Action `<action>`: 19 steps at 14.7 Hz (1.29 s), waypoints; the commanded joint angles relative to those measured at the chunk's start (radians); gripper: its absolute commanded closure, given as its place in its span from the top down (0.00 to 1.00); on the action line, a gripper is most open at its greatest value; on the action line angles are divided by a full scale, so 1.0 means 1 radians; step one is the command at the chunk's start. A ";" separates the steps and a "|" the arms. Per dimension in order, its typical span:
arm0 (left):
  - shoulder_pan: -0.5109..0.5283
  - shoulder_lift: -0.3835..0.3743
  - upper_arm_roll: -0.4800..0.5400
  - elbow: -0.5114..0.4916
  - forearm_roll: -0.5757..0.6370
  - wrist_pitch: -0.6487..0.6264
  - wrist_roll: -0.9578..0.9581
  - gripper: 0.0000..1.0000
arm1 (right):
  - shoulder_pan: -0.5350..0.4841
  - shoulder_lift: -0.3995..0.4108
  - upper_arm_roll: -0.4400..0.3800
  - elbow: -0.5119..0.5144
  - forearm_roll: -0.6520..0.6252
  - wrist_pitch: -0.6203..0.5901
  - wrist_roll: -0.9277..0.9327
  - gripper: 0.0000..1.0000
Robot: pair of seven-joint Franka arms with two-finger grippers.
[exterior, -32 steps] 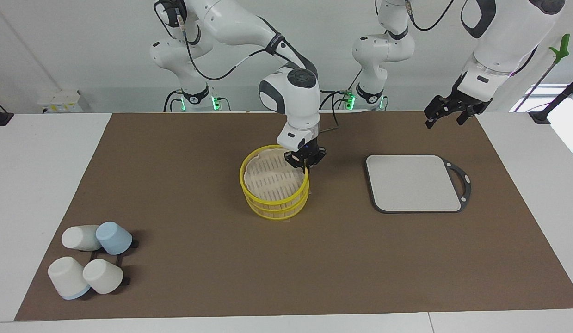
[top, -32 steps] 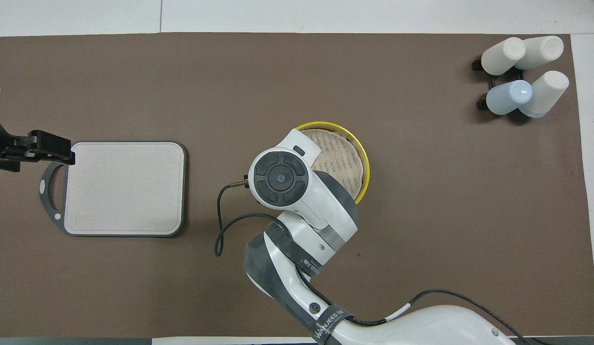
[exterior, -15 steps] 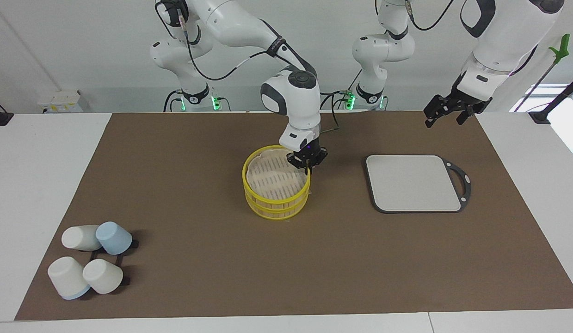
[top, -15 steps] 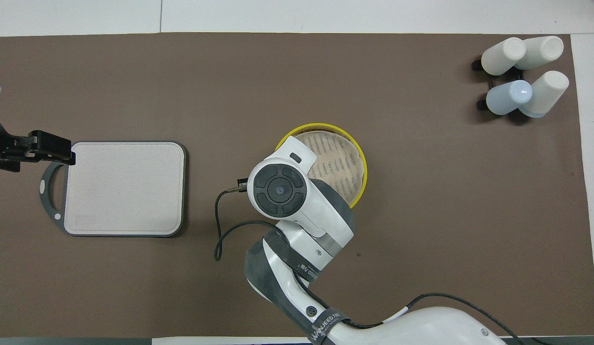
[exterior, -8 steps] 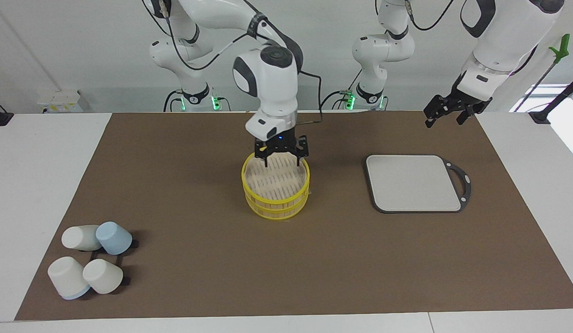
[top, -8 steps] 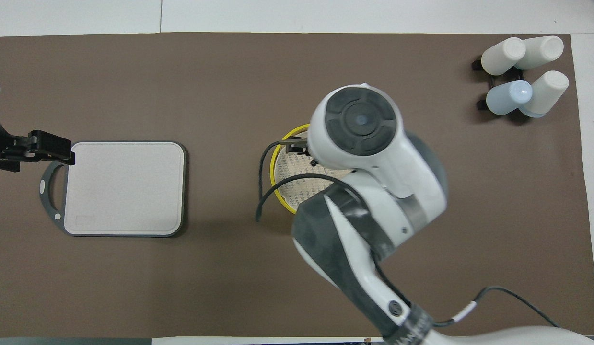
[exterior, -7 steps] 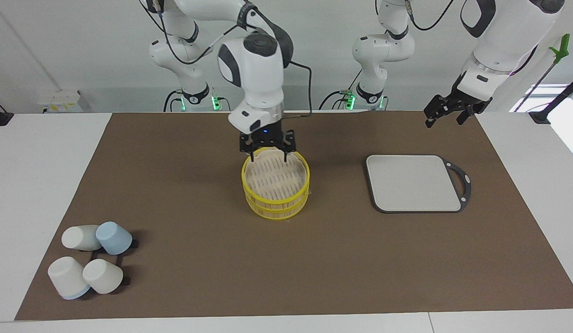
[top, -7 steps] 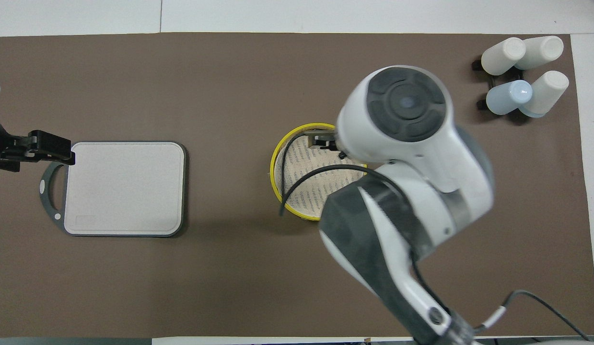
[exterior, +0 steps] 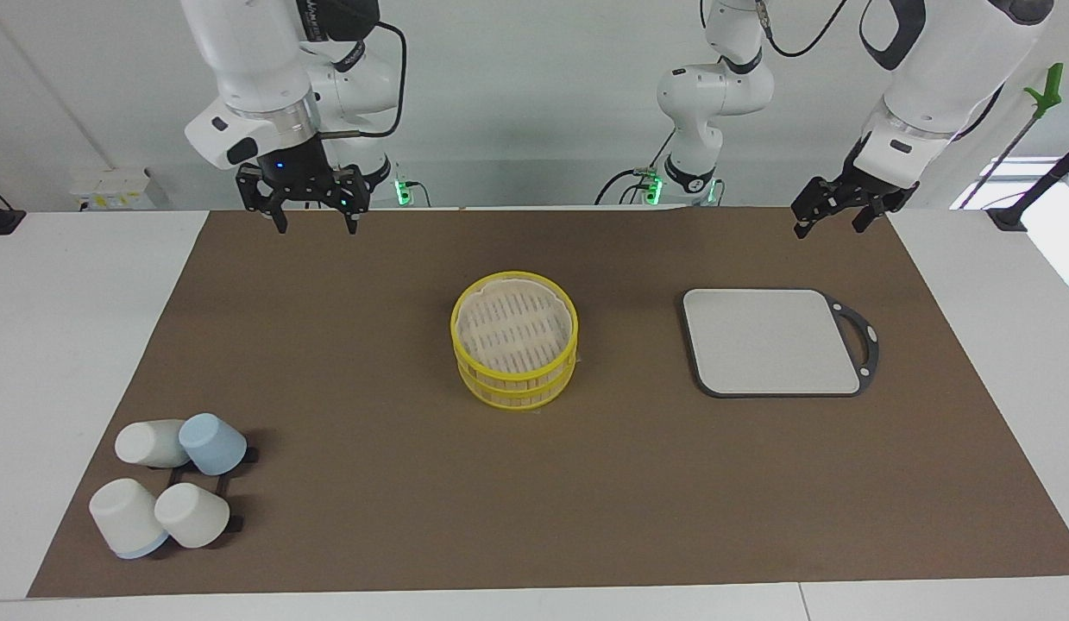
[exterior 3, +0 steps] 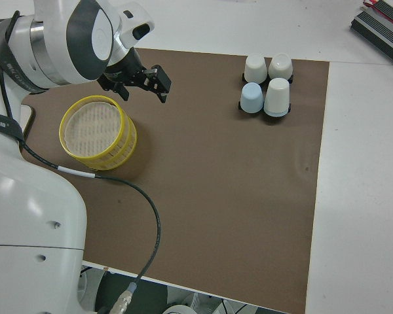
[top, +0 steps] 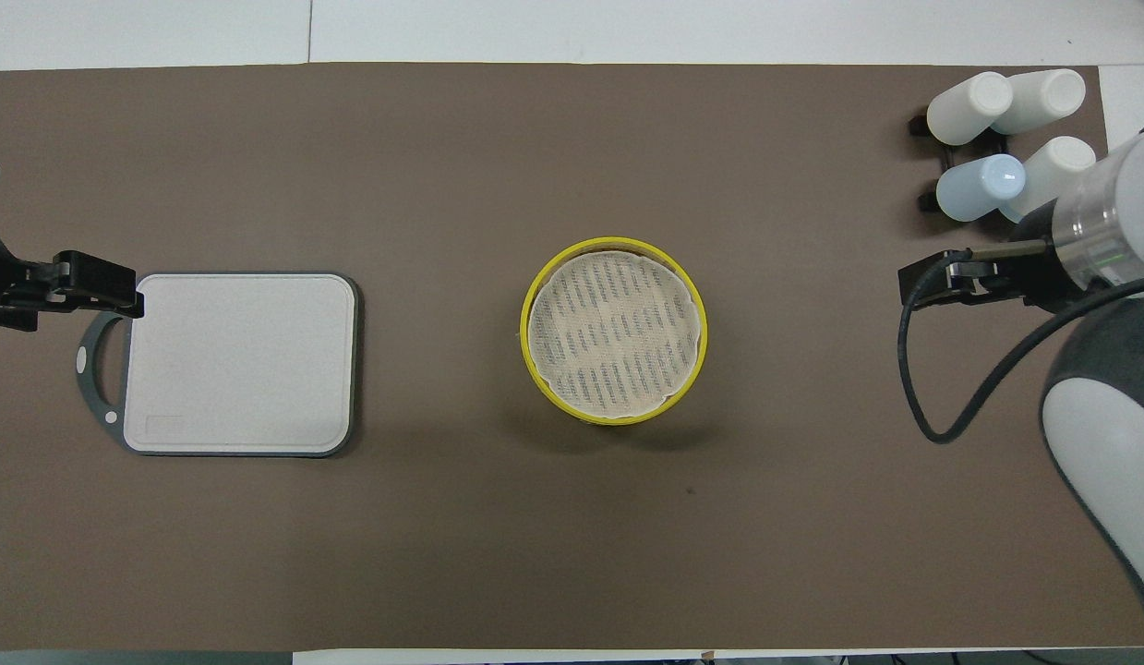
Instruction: Place bun in steamer
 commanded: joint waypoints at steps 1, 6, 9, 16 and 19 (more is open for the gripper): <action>0.004 -0.001 -0.001 0.013 0.017 -0.004 0.013 1.00 | -0.026 -0.008 0.022 -0.030 0.013 0.015 -0.018 1.00; 0.004 0.000 -0.001 0.013 0.017 -0.004 0.013 1.00 | -0.027 0.056 -0.018 0.065 0.053 -0.037 -0.041 1.00; 0.004 0.000 -0.001 0.013 0.017 -0.004 0.013 1.00 | -0.024 0.053 -0.039 0.059 0.047 -0.014 -0.102 1.00; 0.002 0.000 -0.001 0.013 0.017 -0.002 0.013 1.00 | -0.023 0.051 -0.057 0.053 0.051 -0.009 -0.102 1.00; 0.002 0.000 -0.001 0.013 0.017 0.002 0.013 1.00 | -0.021 0.051 -0.058 0.053 0.051 0.004 -0.097 1.00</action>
